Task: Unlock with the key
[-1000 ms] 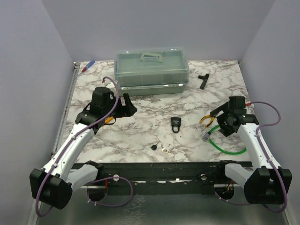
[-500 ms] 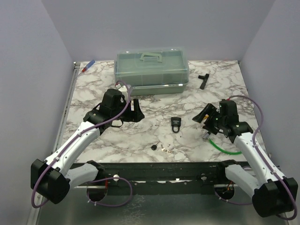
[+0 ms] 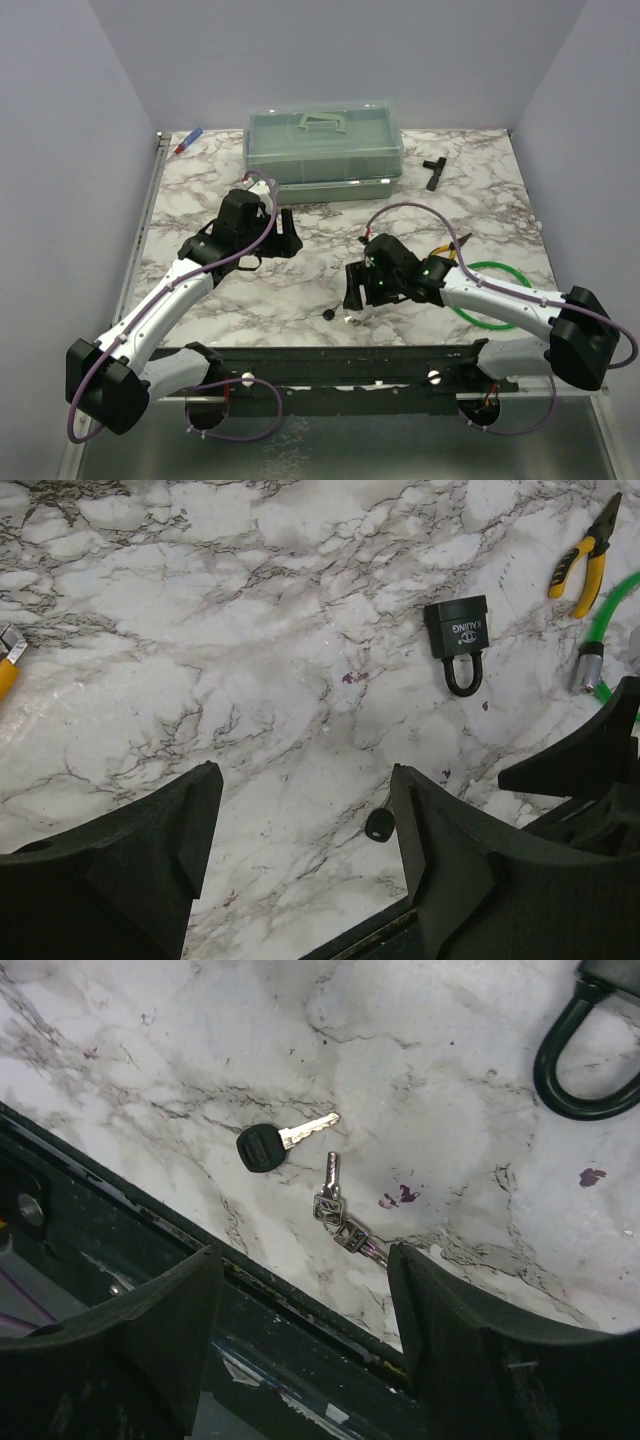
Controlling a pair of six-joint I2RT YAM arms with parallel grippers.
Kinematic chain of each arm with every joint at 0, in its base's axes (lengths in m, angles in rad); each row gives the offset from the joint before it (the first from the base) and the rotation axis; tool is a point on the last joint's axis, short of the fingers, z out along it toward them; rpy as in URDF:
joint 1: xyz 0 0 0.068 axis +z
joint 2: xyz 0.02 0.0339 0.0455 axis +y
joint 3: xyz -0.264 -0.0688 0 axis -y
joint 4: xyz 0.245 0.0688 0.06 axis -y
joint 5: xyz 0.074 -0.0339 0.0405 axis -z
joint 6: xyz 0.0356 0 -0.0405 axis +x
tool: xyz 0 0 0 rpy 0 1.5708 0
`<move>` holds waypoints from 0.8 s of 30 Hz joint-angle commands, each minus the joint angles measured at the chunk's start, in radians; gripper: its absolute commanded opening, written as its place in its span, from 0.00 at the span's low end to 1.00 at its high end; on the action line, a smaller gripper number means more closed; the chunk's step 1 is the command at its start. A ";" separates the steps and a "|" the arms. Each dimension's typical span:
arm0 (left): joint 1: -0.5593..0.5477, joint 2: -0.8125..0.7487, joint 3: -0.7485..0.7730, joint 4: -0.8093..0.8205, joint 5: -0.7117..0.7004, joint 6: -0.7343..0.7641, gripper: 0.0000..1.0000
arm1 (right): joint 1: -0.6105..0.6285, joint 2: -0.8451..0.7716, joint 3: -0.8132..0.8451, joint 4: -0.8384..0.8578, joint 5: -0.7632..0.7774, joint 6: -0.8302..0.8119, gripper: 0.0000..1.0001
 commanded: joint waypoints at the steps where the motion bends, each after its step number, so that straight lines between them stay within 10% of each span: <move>1: 0.000 -0.003 0.016 -0.015 -0.045 0.018 0.74 | 0.065 0.058 0.048 -0.016 0.104 -0.050 0.71; 24: 0.000 -0.030 0.012 -0.020 -0.075 0.017 0.73 | 0.200 0.337 0.159 -0.089 0.188 -0.054 0.47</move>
